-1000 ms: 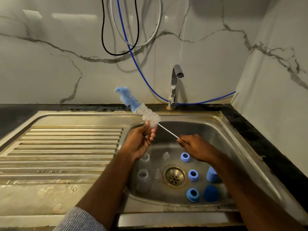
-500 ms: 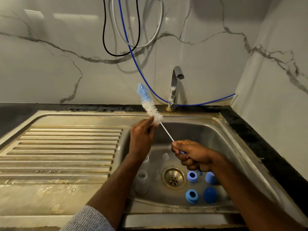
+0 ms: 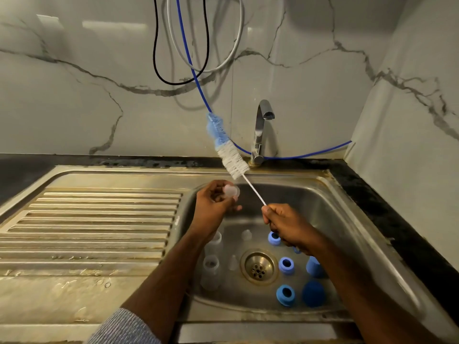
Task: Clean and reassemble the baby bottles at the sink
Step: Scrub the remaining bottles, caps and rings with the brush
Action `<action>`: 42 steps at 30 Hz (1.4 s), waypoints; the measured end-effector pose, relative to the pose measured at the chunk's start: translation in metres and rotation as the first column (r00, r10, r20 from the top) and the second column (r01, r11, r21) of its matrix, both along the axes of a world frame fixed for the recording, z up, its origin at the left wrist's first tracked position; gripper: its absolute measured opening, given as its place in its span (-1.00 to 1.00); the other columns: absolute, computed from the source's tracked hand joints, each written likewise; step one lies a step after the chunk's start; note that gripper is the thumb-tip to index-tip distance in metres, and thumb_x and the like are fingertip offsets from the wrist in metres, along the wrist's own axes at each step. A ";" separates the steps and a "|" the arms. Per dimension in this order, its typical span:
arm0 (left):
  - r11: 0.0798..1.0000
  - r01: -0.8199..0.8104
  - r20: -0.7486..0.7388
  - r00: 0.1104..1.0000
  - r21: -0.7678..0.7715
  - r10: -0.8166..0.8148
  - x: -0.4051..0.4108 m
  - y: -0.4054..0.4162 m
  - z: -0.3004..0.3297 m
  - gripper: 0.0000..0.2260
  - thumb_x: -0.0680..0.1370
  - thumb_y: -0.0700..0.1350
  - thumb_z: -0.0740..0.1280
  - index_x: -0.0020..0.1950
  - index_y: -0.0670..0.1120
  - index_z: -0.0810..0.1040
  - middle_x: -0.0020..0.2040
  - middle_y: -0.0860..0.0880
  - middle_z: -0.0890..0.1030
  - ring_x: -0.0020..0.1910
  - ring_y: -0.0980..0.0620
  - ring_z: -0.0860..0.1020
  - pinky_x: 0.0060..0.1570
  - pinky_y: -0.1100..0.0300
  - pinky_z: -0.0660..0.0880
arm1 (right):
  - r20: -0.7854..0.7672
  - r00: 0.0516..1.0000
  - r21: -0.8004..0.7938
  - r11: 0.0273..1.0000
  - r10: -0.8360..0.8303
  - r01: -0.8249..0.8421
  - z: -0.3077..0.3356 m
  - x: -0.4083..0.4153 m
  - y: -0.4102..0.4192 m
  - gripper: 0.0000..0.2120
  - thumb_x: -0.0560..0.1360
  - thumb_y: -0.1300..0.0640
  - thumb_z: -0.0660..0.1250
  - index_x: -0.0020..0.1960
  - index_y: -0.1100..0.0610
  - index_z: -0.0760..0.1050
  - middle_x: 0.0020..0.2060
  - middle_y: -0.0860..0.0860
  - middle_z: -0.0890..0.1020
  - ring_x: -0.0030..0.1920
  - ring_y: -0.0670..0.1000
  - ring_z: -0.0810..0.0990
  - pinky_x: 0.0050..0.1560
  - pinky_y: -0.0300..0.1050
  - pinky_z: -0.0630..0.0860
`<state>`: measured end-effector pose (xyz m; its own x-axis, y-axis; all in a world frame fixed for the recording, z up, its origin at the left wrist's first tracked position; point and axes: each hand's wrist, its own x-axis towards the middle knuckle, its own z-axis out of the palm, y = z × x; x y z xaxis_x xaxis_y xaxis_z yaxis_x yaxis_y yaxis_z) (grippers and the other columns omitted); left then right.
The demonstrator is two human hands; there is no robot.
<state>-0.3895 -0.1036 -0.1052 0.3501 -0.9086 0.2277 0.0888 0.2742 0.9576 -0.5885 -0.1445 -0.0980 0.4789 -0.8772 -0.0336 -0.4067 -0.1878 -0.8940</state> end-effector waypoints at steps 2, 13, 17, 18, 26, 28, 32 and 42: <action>1.000 0.018 -0.148 0.989 0.017 -0.015 0.005 -0.001 0.000 -0.77 0.55 -0.32 0.40 0.21 -0.27 0.56 0.12 -0.31 0.60 0.12 -0.24 0.65 -0.04 -0.03 0.68 | -0.049 0.998 -0.052 0.998 0.031 -0.033 -0.001 0.000 0.001 -0.65 0.68 0.01 0.16 -0.22 0.12 0.48 -0.49 -0.03 0.38 -0.54 -0.15 0.29 -0.54 -0.30 0.24; 0.999 0.032 -0.401 0.916 0.036 -0.015 0.024 -0.006 -0.002 -0.76 0.63 -0.22 0.30 0.28 -0.25 0.56 0.17 -0.23 0.67 0.14 -0.12 0.67 0.09 0.06 0.64 | -0.109 0.988 -0.027 0.994 0.106 -0.109 -0.006 -0.001 0.002 -0.63 0.68 -0.03 0.15 -0.23 0.09 0.47 -0.48 -0.04 0.41 -0.53 -0.13 0.29 -0.54 -0.25 0.23; 0.994 0.093 -0.237 0.969 0.065 -0.075 0.006 -0.008 -0.006 -0.76 0.65 -0.20 0.28 0.22 -0.32 0.56 0.08 -0.31 0.65 0.04 -0.14 0.66 0.03 0.09 0.66 | -0.079 0.996 -0.147 0.988 0.044 -0.056 -0.008 0.009 0.002 -0.64 0.68 0.01 0.16 -0.26 0.09 0.43 -0.55 -0.10 0.41 -0.53 -0.15 0.32 -0.49 -0.26 0.26; 0.994 0.090 -0.257 0.964 0.063 -0.071 0.004 -0.008 -0.004 -0.75 0.64 -0.18 0.28 0.21 -0.33 0.56 0.04 -0.29 0.65 0.02 -0.14 0.66 0.04 0.07 0.66 | -0.083 0.996 -0.175 0.983 0.036 -0.050 -0.009 0.009 0.000 -0.64 0.68 0.02 0.16 -0.27 0.09 0.43 -0.56 -0.11 0.42 -0.52 -0.17 0.34 -0.46 -0.28 0.29; 0.991 -0.013 -0.382 0.922 0.137 0.065 0.024 -0.010 -0.005 -0.85 0.64 -0.22 0.29 0.11 -0.25 0.60 -0.17 -0.16 0.59 -0.23 0.02 0.61 0.02 -0.04 0.66 | -0.179 0.976 -0.129 0.980 0.127 -0.151 -0.018 -0.012 -0.015 -0.60 0.67 -0.02 0.15 -0.32 0.00 0.43 -0.44 0.01 0.48 -0.41 -0.06 0.42 -0.35 -0.19 0.41; 0.986 0.007 -0.311 0.949 0.167 0.046 0.015 -0.011 -0.007 -0.86 0.65 -0.24 0.28 0.08 -0.27 0.60 -0.18 -0.16 0.55 -0.24 0.01 0.57 -0.01 -0.03 0.67 | -0.220 0.971 -0.222 0.964 0.094 -0.143 -0.020 -0.004 -0.013 -0.61 0.68 -0.01 0.15 -0.31 0.00 0.44 -0.46 -0.05 0.47 -0.40 -0.12 0.43 -0.27 -0.15 0.43; 0.983 0.018 -0.305 0.952 0.183 0.039 0.009 -0.013 -0.006 -0.86 0.65 -0.25 0.27 0.07 -0.28 0.59 -0.20 -0.15 0.54 -0.21 -0.01 0.54 -0.02 -0.05 0.67 | -0.214 0.976 -0.315 0.944 0.033 -0.101 -0.021 0.003 -0.013 -0.62 0.68 0.01 0.16 -0.29 0.05 0.44 -0.50 -0.07 0.45 -0.46 -0.17 0.41 -0.28 -0.17 0.42; 0.974 -0.072 -0.084 0.992 0.215 0.092 0.010 -0.006 -0.005 -0.84 0.64 -0.24 0.31 0.09 -0.34 0.58 -0.03 -0.28 0.64 -0.08 -0.14 0.67 -0.06 -0.02 0.68 | -0.248 0.964 -0.265 0.950 0.097 -0.163 -0.021 -0.002 -0.015 -0.60 0.68 0.01 0.15 -0.32 0.01 0.42 -0.50 -0.11 0.48 -0.43 -0.16 0.43 -0.27 -0.18 0.42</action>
<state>-0.3790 -0.1098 -0.1103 0.4362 -0.8999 -0.0032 0.1658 0.0769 0.9832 -0.5902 -0.1594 -0.1191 0.5979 -0.7973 0.0824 -0.5491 -0.4823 -0.6826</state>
